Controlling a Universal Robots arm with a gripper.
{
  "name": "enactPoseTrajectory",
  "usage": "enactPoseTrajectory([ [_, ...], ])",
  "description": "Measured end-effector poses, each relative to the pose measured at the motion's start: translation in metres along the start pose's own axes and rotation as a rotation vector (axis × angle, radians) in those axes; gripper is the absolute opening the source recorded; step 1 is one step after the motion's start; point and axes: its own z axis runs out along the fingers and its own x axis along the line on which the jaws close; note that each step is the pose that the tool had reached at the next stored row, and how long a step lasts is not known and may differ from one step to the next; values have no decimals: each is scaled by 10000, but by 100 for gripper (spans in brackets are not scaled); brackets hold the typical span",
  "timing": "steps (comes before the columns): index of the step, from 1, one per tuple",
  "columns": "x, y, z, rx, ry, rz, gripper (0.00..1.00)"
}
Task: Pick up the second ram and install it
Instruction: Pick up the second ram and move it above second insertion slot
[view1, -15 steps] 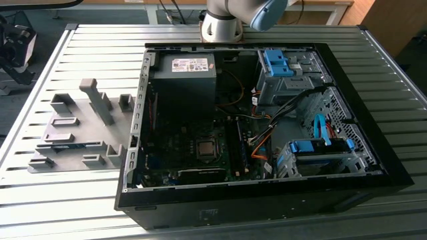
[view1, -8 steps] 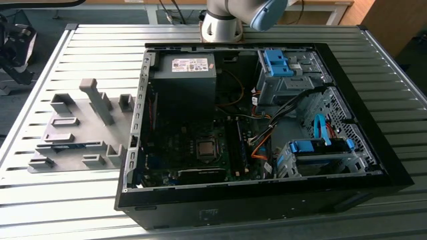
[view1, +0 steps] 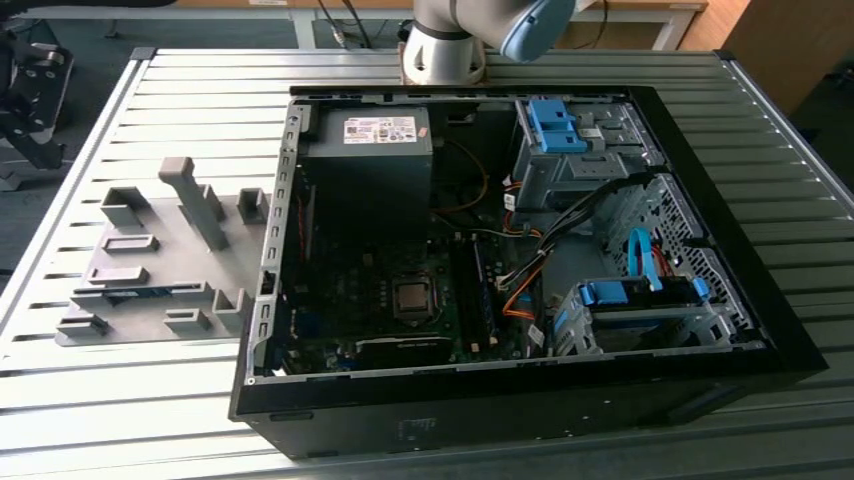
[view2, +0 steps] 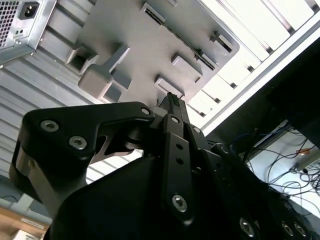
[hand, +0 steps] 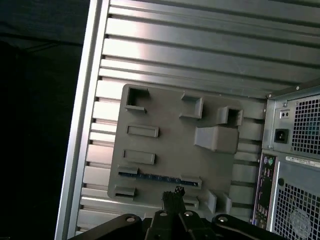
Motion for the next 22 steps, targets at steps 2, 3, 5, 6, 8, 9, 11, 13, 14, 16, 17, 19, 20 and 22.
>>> enactPoseTrajectory([
  [2, 1, 0, 1, -6, 16, -372, 11],
  [3, 1, 0, 2, -9, 24, -549, 11],
  [5, 1, 0, 3, -15, 39, -902, 11],
  [6, 1, 0, 3, -17, 47, -1079, 11],
  [8, 1, 0, 4, -21, 65, -1436, 11],
  [9, 2, 0, 5, -24, 71, -1607, 11],
  [11, 2, 0, 6, -29, 86, -1953, 11],
  [13, 3, 0, 6, -32, 102, -2282, 11],
  [14, 3, 0, 6, -33, 109, -2447, 11],
  [16, 3, 0, 7, -32, 124, -2764, 11],
  [17, 4, 0, 7, -33, 133, -2939, 11],
  [19, 4, 0, 7, -34, 148, -3253, 11],
  [20, 4, 0, 8, -35, 155, -3406, 11],
  [22, 4, 0, 8, -36, 170, -3710, 11],
])
